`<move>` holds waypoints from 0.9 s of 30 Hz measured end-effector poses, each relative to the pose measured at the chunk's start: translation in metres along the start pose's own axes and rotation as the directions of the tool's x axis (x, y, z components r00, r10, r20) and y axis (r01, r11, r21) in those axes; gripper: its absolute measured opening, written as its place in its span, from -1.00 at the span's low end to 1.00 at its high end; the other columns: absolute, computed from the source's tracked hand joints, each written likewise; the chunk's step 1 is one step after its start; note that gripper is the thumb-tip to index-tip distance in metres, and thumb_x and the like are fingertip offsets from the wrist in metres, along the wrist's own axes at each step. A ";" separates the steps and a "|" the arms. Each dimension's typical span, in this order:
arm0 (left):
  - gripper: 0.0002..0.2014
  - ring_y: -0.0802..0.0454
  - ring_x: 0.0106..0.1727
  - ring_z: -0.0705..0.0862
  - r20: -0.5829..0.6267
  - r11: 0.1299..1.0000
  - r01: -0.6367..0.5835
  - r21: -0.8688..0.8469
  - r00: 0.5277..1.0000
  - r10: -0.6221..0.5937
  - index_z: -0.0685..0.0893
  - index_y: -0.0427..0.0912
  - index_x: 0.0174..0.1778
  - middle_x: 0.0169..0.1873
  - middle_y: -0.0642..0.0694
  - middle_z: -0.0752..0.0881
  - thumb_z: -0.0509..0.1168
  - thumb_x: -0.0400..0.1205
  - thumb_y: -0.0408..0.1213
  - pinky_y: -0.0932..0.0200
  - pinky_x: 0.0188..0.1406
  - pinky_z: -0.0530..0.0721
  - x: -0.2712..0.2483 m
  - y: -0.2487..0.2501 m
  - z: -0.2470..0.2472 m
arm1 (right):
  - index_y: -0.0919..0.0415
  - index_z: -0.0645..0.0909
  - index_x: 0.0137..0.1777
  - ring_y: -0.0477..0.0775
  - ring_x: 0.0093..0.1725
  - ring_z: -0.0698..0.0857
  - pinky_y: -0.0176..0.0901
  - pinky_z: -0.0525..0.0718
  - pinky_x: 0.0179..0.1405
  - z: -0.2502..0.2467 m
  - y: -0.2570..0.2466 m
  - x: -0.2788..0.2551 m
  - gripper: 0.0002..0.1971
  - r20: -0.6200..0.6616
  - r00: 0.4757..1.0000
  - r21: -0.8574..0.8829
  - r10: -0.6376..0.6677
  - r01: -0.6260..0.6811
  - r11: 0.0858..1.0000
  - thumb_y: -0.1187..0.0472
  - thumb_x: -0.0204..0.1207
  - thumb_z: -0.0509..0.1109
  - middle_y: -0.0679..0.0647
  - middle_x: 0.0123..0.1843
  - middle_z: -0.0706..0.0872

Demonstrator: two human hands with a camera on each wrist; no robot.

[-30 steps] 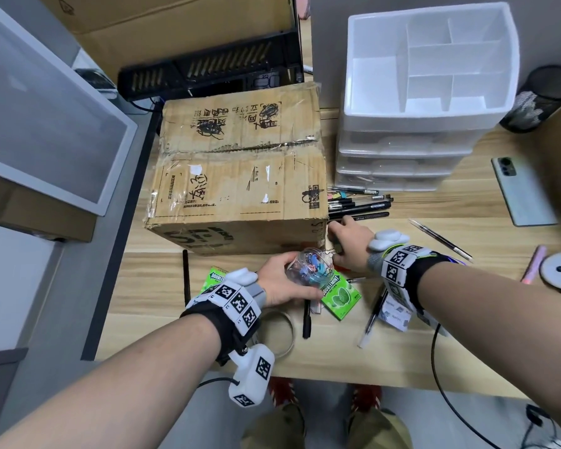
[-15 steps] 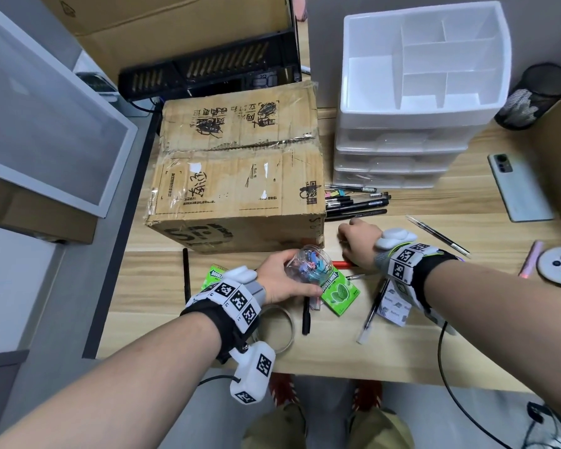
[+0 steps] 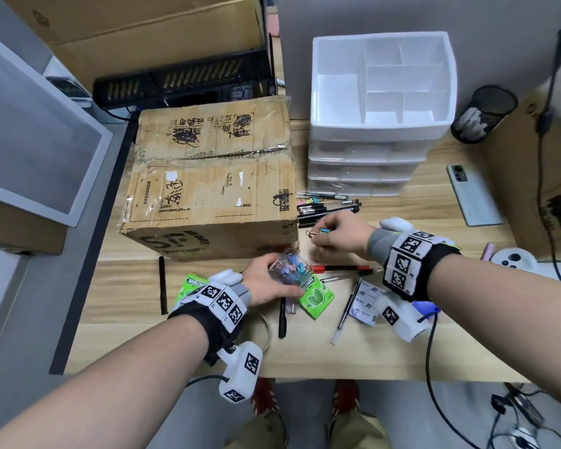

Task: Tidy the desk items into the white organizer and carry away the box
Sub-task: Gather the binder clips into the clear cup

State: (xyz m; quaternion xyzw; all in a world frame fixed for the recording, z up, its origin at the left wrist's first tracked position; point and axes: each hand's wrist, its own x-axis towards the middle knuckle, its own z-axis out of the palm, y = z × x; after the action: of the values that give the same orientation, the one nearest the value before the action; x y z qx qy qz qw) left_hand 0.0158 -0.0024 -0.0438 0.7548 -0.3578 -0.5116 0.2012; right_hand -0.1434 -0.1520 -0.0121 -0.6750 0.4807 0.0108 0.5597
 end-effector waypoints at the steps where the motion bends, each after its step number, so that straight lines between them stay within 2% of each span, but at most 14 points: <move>1: -0.21 0.38 -0.08 0.69 0.008 1.000 -0.011 -0.002 1.000 0.011 0.60 -0.07 0.32 0.01 0.14 0.77 0.75 0.18 -0.12 0.61 -0.15 0.52 0.000 0.005 0.002 | 0.27 0.73 -0.04 0.08 -0.36 0.69 -0.27 0.70 -0.30 -0.003 -0.005 -0.007 -0.93 0.054 0.998 0.038 -0.026 0.024 0.999 0.35 0.50 0.51 0.22 -0.30 0.76; 3: -0.17 0.28 -0.03 0.73 0.012 1.000 -0.020 -0.022 1.000 0.021 0.58 -0.12 0.36 0.03 0.12 0.78 0.76 0.17 -0.18 0.49 -0.04 0.58 0.001 0.005 0.004 | 0.29 0.75 -0.03 0.10 -0.33 0.71 -0.06 0.76 -0.16 0.001 -0.011 -0.014 -0.90 0.155 0.985 -0.005 -0.078 0.079 0.997 0.38 0.47 0.52 0.27 -0.22 0.78; 5: -0.12 0.17 0.05 0.74 0.015 0.999 -0.036 -0.033 0.999 0.036 0.53 -0.15 0.42 0.08 0.07 0.77 0.76 0.18 -0.24 0.37 0.09 0.60 0.002 0.006 0.006 | 0.27 0.78 0.02 0.02 -0.32 0.74 -0.08 0.78 -0.10 0.006 -0.016 -0.020 -0.83 0.238 0.968 -0.111 -0.078 0.107 0.988 0.41 0.45 0.52 0.19 -0.19 0.80; 6: -0.11 0.15 0.07 0.74 0.019 0.999 -0.041 -0.034 0.999 0.041 0.50 -0.15 0.44 0.10 0.05 0.76 0.75 0.20 -0.27 0.39 0.07 0.59 0.003 0.006 0.006 | 0.27 0.78 0.06 0.02 -0.27 0.76 -0.12 0.80 -0.08 0.007 -0.017 -0.021 -0.80 0.280 0.958 -0.124 -0.057 0.095 0.988 0.44 0.45 0.50 0.18 -0.17 0.82; 8: -0.09 0.14 0.07 0.73 0.031 0.998 -0.049 -0.042 0.998 0.050 0.46 -0.17 0.48 0.13 0.02 0.75 0.73 0.22 -0.33 0.43 0.03 0.60 0.004 0.005 0.007 | 0.26 0.76 0.08 0.05 -0.18 0.78 -0.18 0.80 -0.09 0.008 -0.017 -0.021 -0.76 0.344 0.939 -0.094 -0.018 0.054 0.994 0.50 0.46 0.47 0.22 -0.12 0.84; 9: -0.08 0.13 0.09 0.74 0.033 0.998 -0.049 -0.046 0.998 0.051 0.46 -0.20 0.49 0.14 0.01 0.75 0.74 0.21 -0.34 0.38 0.09 0.63 0.006 0.004 0.007 | 0.28 0.75 0.09 0.07 -0.17 0.79 -0.16 0.81 -0.09 0.008 -0.018 -0.021 -0.75 0.362 0.932 -0.057 -0.018 0.041 0.998 0.53 0.48 0.45 0.23 -0.11 0.84; 11: -0.05 0.09 0.13 0.75 0.041 0.997 -0.045 -0.058 0.998 0.047 0.46 -0.22 0.50 0.14 -0.01 0.77 0.75 0.19 -0.34 0.21 0.24 0.66 0.008 0.001 0.006 | 0.34 0.71 0.11 0.10 -0.20 0.81 -0.11 0.84 -0.14 0.006 -0.018 -0.021 -0.74 0.341 0.939 0.064 -0.033 0.012 0.998 0.59 0.53 0.34 0.24 -0.10 0.83; 14: -0.07 0.11 0.13 0.75 0.048 0.998 -0.040 -0.046 0.998 0.042 0.47 -0.18 0.48 0.14 -0.01 0.77 0.74 0.19 -0.35 0.27 0.21 0.63 0.009 0.000 0.003 | 0.34 0.67 0.06 0.05 -0.38 0.78 -0.18 0.79 -0.39 0.000 -0.011 -0.015 -0.76 0.134 0.991 0.165 0.007 -0.029 0.986 0.58 0.57 0.25 0.24 -0.07 0.79; 15: -0.08 0.13 0.12 0.74 0.051 0.998 -0.044 -0.043 0.998 0.046 0.47 -0.18 0.48 0.14 0.00 0.76 0.74 0.20 -0.35 0.34 0.15 0.62 0.008 -0.002 0.002 | 0.31 0.69 0.02 0.02 -0.37 0.76 -0.17 0.79 -0.34 0.001 -0.005 -0.012 -0.78 0.027 1.000 0.068 0.014 -0.016 0.998 0.55 0.56 0.28 0.20 -0.08 0.79; 17: -0.09 0.15 0.11 0.73 0.059 0.998 -0.053 -0.041 0.997 0.056 0.46 -0.17 0.49 0.14 0.01 0.76 0.72 0.22 -0.36 0.46 0.04 0.58 0.007 -0.002 0.000 | 0.16 0.74 -0.07 -0.05 -0.23 0.73 -0.20 0.75 -0.06 -0.002 0.012 -0.004 -0.78 -0.128 0.991 -0.283 -0.036 -0.001 0.959 0.45 0.51 0.34 0.05 -0.09 0.82; 19: -0.11 0.17 0.09 0.73 0.061 0.998 -0.057 -0.041 0.996 0.059 0.46 -0.18 0.47 0.13 0.01 0.75 0.71 0.23 -0.38 0.54 -0.04 0.57 0.007 -0.003 -0.001 | 0.09 0.79 -0.03 -0.05 -0.10 0.75 -0.26 0.70 0.03 0.000 0.024 -0.001 -0.73 -0.095 0.994 -0.485 -0.060 0.006 0.874 0.42 0.45 0.36 -0.01 -0.03 0.84; 22: -0.13 0.16 0.10 0.74 0.062 0.997 -0.057 -0.046 0.996 0.060 0.49 -0.17 0.44 0.11 0.01 0.76 0.73 0.21 -0.37 0.41 0.07 0.63 0.010 -0.005 -0.001 | -0.03 0.79 0.04 0.03 0.02 0.74 -0.11 0.74 0.03 0.009 0.029 0.005 -0.66 -0.028 0.994 -0.608 -0.102 0.064 0.791 0.39 0.48 0.32 -0.03 0.06 0.78; 24: -0.13 0.14 0.11 0.74 0.057 0.998 -0.053 -0.036 0.997 0.055 0.50 -0.12 0.42 0.11 0.02 0.77 0.73 0.20 -0.35 0.30 0.15 0.64 0.010 -0.006 0.001 | -0.04 0.78 0.09 0.06 0.04 0.70 -0.14 0.69 -0.09 0.020 0.034 0.009 -0.71 -0.030 0.987 -0.650 -0.155 0.099 0.753 0.34 0.56 0.37 -0.01 0.12 0.66; 27: -0.09 0.14 0.13 0.74 0.072 0.999 -0.047 -0.013 0.996 0.048 0.51 -0.06 0.41 0.09 0.08 0.77 0.75 0.13 -0.25 0.11 0.29 0.67 0.012 -0.010 0.002 | -0.10 0.77 0.08 0.07 -0.04 0.70 -0.18 0.65 -0.23 0.029 0.043 0.017 -0.79 -0.029 0.979 -0.716 -0.201 0.120 0.688 0.21 0.55 0.44 0.00 0.12 0.62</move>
State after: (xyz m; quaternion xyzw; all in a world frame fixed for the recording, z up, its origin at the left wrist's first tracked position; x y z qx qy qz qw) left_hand 0.0201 -0.0047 -0.0590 0.7259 -0.3796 -0.5359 0.2045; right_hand -0.1478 -0.1370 -0.0643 -0.8773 0.4072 0.1107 0.2288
